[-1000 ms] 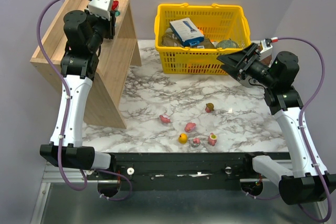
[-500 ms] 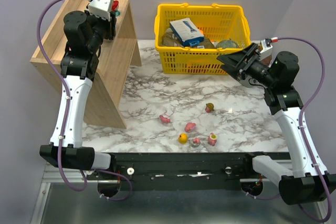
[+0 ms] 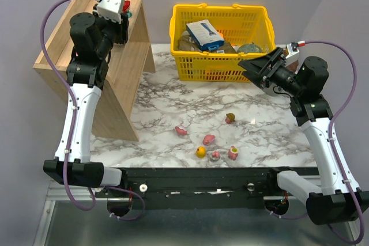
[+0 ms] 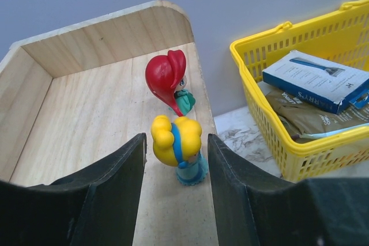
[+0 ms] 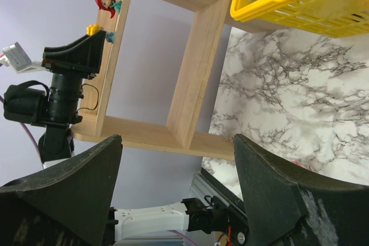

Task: Place and organize the plastic toys onto the shelf

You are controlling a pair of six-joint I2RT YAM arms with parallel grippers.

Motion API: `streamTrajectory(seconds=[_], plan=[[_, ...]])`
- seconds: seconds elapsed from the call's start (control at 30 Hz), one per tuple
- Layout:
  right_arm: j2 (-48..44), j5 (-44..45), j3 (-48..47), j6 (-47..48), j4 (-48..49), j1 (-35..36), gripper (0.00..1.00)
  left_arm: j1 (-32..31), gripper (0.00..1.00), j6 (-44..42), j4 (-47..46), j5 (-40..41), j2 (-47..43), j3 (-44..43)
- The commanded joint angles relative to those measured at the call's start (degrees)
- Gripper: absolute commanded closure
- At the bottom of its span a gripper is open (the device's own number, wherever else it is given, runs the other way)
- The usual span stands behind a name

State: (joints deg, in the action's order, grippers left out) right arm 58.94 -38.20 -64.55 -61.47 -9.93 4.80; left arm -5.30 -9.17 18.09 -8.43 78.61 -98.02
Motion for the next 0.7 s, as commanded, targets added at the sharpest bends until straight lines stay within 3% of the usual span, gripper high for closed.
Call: streamTrajectory(seconds=[0.0, 0.67], plan=[[-0.5, 0.3, -1.1, 0.0, 0.6, -0.2, 0.14, 0.4, 0.43, 0.5, -1.4, -0.9, 0.6, 2.2], [-1.0, -0.4, 0.2, -0.5, -0.2, -0.3, 0.13, 0.4, 0.36, 5.3, -3.7, -6.4, -10.0, 1.5]])
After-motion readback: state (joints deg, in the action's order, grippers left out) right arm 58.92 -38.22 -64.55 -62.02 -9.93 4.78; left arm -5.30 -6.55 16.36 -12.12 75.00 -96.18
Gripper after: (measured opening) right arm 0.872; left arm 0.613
